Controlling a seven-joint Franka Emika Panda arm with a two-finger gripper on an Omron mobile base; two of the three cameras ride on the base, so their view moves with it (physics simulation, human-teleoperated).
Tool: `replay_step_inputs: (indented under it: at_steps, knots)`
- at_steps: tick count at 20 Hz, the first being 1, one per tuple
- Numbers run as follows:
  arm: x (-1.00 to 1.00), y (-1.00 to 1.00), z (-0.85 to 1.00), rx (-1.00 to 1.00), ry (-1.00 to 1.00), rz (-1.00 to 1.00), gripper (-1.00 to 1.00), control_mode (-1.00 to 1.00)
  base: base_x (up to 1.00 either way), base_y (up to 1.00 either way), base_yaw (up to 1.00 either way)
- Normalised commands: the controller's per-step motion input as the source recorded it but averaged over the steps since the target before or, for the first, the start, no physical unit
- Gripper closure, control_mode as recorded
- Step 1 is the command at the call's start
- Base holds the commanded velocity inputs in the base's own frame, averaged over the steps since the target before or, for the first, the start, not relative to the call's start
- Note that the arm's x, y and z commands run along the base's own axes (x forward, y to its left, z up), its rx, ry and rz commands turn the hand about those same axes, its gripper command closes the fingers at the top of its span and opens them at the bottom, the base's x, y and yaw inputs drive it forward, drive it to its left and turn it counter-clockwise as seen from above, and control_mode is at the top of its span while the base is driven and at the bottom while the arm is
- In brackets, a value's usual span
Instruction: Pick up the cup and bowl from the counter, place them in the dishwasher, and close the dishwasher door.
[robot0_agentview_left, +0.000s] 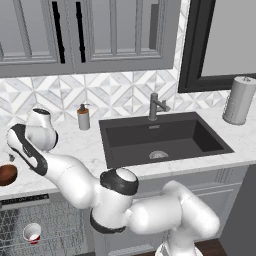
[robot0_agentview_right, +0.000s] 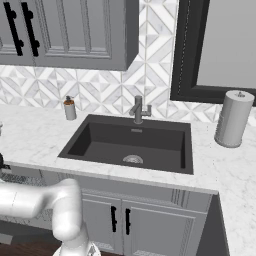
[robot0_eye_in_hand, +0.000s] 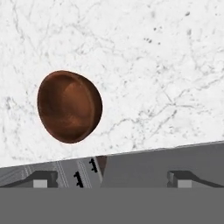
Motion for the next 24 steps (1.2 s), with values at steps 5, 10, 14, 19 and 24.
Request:
replay_step_inputs:
  at_steps: [5, 10, 14, 19, 24]
  knots:
    - [0.00, 0.11, -0.37, 0.00, 0.00, 0.00, -1.00, -1.00, 0.00, 0.00, 0.00]
    - [0.05, 0.23, -0.18, 0.00, 0.00, -0.02, -1.00, -1.00, 0.00, 0.00, 0.00]
    - [0.12, 0.39, -0.09, -0.03, 0.00, -0.06, -1.00, -1.00, 0.00, 0.00, 0.00]
    - [0.16, 0.29, -0.09, -0.02, 0.00, -0.09, -1.00, -1.00, 0.00, 0.00, 0.00]
    - [0.11, 0.02, -0.05, 0.00, 0.00, -0.11, -1.00, -1.00, 0.00, 0.00, 0.00]
